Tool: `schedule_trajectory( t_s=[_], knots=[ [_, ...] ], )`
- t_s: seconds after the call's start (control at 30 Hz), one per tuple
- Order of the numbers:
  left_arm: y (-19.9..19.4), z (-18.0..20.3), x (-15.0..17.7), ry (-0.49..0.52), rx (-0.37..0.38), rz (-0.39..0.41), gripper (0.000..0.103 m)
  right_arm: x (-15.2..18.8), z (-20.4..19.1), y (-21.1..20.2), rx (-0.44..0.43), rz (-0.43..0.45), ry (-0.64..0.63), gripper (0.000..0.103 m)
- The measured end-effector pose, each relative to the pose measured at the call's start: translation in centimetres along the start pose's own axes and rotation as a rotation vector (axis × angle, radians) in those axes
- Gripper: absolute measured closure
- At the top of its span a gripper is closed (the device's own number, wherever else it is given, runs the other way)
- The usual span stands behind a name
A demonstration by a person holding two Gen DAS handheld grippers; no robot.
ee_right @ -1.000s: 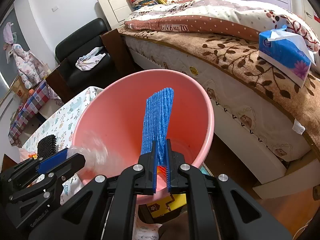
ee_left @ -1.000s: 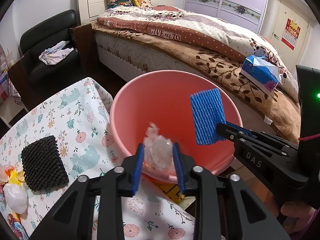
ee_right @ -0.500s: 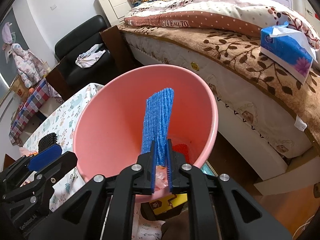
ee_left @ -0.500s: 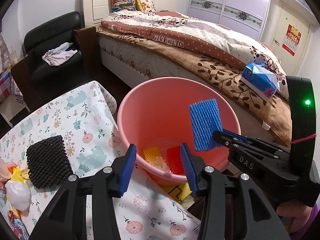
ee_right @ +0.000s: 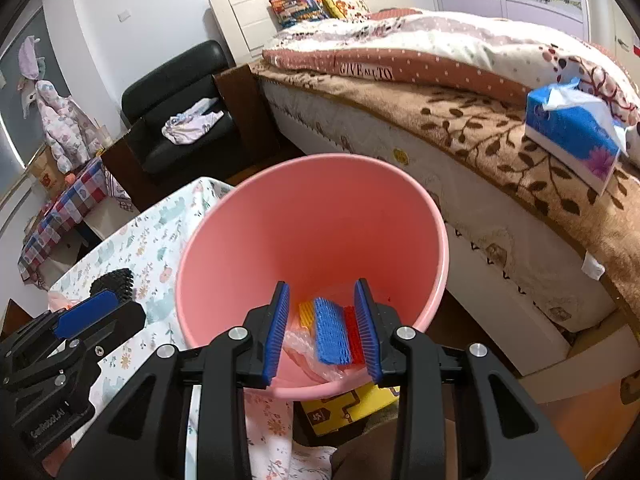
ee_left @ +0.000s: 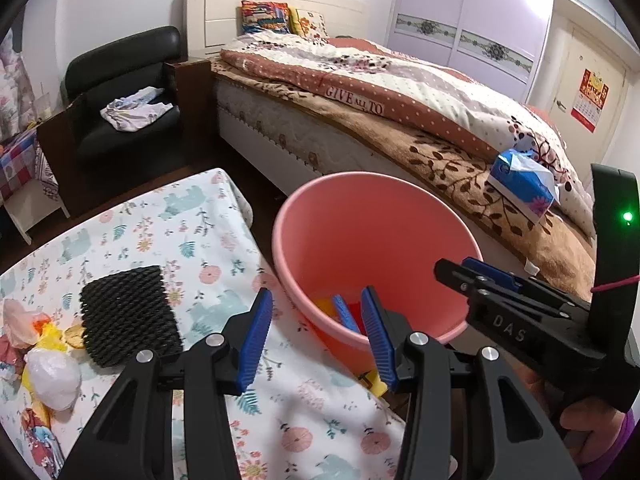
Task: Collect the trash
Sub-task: 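Open the left gripper to drop the bag while the right drops the blue net, then move both grippers back over the table items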
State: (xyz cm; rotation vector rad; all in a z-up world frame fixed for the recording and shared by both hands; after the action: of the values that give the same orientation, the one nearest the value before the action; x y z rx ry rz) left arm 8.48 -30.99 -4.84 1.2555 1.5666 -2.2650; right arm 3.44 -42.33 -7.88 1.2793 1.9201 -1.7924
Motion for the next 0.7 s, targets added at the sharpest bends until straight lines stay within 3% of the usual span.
schedule_trajectory(
  t_s=[0.37,0.7],
  knots=[
    [-3.6,-3.9,0.7,-0.052,-0.051,0.049,0.057,-0.3,-3.6,-2.3,-0.070,0.072,-0.050,0.069],
    [-7.6,-9.8,3.0,-0.113,-0.151,0.094,0.057,1.3,-9.6,-2.7,-0.171,0.067,-0.153,0.069]
  ],
)
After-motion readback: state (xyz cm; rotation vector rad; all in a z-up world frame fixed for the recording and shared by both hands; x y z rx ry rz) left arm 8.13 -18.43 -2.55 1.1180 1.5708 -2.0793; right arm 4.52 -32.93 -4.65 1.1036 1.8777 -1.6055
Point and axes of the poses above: each gripper's, at about its wrist camera, not at the fingertips, and y roughly the way its jaws point, z to its right, x to its underside, the point moved 9 cm from there along y, roughly the way its jaws point, and after that the axes turned 1 degree about -y, right-handed, at the moved point
